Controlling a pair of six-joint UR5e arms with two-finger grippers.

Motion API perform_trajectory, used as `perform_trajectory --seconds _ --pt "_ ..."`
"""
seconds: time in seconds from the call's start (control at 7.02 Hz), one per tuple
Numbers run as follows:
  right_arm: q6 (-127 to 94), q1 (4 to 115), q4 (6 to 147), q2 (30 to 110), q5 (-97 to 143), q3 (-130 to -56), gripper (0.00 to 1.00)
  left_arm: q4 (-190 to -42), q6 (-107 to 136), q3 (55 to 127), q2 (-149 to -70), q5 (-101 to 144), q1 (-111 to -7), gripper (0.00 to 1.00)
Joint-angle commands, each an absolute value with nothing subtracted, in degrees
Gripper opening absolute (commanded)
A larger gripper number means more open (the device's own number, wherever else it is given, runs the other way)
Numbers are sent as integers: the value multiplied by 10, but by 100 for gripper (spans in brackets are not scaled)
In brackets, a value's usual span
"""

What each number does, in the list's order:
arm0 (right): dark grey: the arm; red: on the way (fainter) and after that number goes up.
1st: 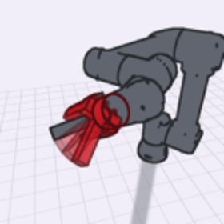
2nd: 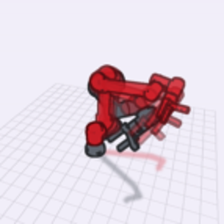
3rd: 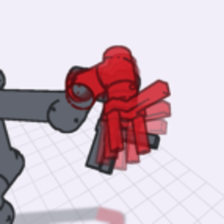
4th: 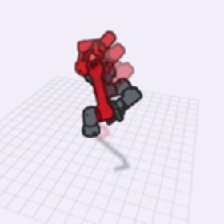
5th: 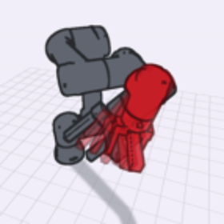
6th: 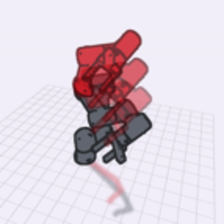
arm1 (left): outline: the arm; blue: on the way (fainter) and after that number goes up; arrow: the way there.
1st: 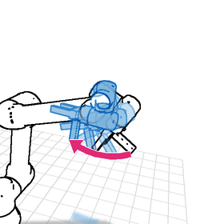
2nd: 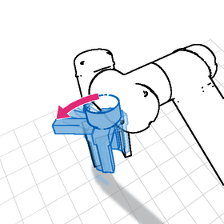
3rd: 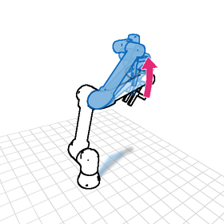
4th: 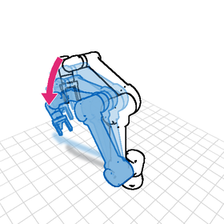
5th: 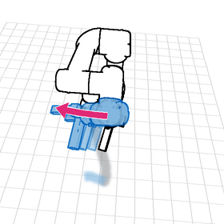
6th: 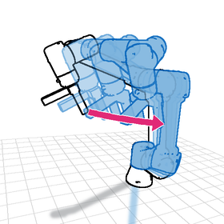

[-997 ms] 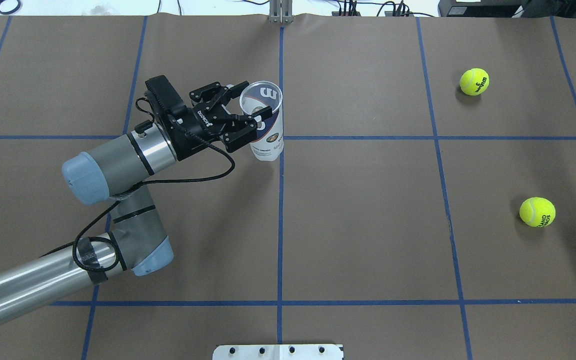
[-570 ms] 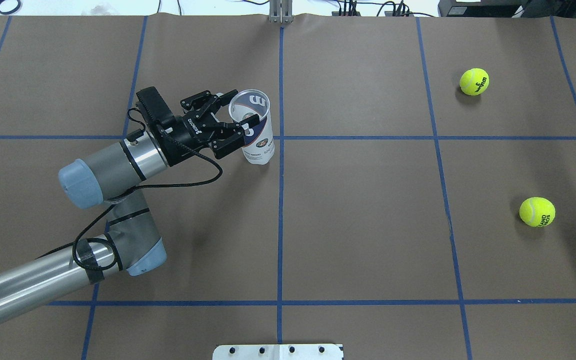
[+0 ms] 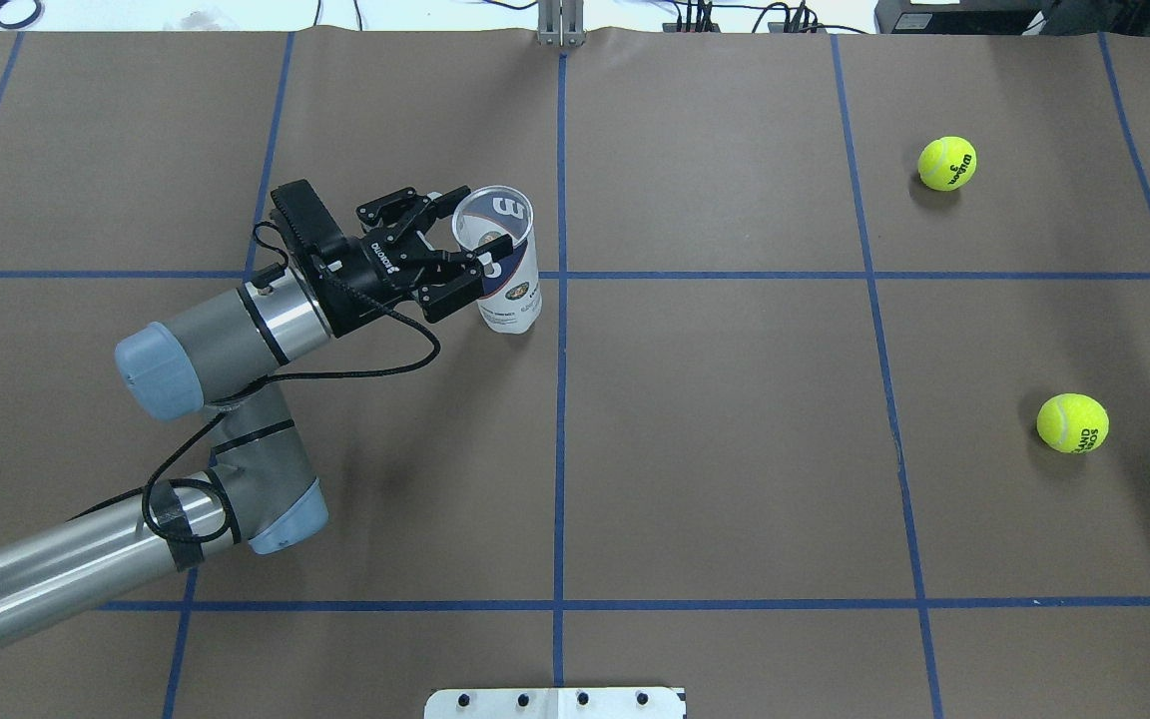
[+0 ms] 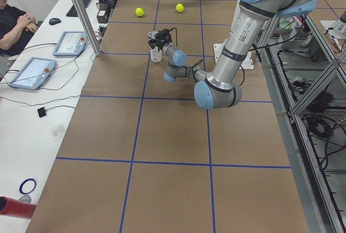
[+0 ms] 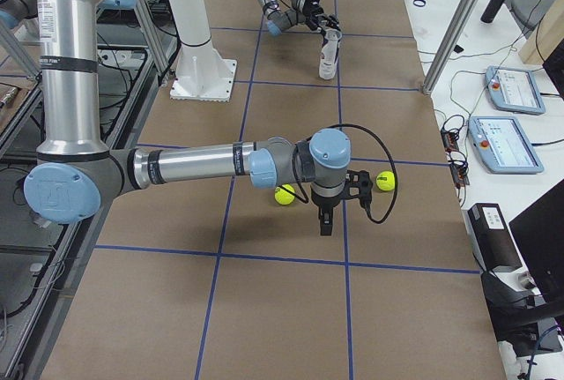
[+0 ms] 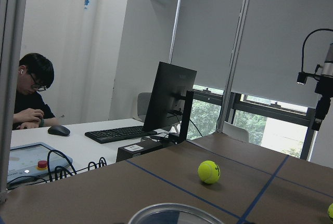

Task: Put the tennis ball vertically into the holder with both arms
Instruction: 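Lower the upright can onto the table with the left gripper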

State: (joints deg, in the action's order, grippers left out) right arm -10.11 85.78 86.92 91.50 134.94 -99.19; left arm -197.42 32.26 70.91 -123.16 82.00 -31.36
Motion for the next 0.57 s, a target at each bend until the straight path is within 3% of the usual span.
perform_trajectory --seconds 0.0,0.14,0.43 --pt "-101 858 869 915 1349 -991 99 -1975 323 707 -1231 819 -313 53" --pt "-101 858 869 915 1349 -991 99 -1975 323 707 -1231 819 -313 68" --pt "-101 858 869 915 1349 -991 99 -1976 323 706 -1231 819 -311 82"
